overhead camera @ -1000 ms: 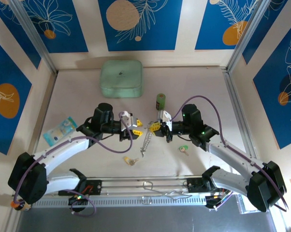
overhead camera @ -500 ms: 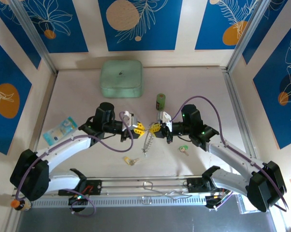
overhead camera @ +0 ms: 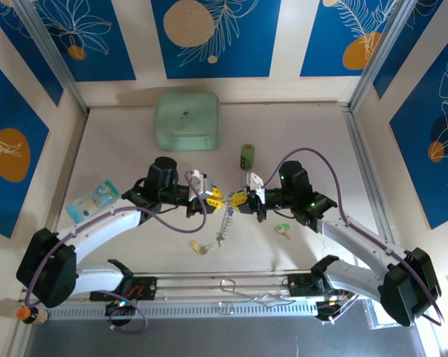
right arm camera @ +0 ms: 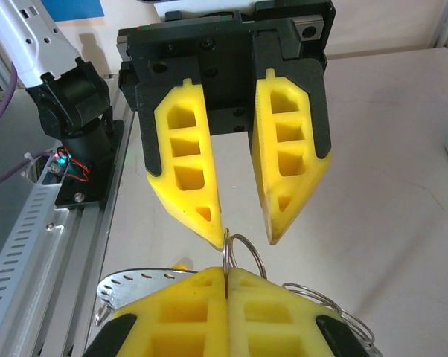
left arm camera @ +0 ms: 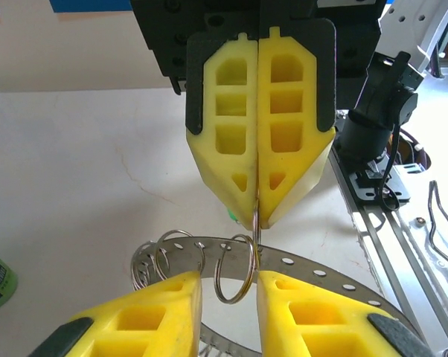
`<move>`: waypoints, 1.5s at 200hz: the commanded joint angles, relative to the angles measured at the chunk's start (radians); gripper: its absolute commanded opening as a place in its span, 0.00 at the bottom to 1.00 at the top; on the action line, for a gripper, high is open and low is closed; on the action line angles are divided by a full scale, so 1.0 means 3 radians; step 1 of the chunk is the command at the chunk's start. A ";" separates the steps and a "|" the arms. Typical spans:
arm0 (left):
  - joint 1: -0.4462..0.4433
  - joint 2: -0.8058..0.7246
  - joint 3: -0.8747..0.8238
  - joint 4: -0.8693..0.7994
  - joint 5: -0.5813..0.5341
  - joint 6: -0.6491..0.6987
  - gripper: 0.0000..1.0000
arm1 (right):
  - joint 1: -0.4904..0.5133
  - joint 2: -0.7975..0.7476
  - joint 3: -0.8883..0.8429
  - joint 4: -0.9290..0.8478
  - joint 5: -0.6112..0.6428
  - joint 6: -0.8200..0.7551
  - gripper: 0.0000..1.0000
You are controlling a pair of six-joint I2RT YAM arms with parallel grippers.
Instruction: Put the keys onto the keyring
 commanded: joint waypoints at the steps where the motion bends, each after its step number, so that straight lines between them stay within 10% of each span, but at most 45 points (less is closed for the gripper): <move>1: -0.0036 0.0016 0.0087 -0.0101 0.0049 0.0137 0.24 | 0.0030 -0.0053 0.0130 0.0002 -0.0140 -0.0033 0.00; 130: -0.0055 0.0162 0.0178 -0.0026 0.0063 -0.0209 0.14 | 0.0071 -0.0054 0.0157 -0.0142 -0.0251 -0.0141 0.00; 300: 0.0081 0.0086 0.0020 -0.0554 0.0133 -0.0148 0.38 | 0.0076 -0.0113 0.0027 0.0068 0.0071 -0.0003 0.00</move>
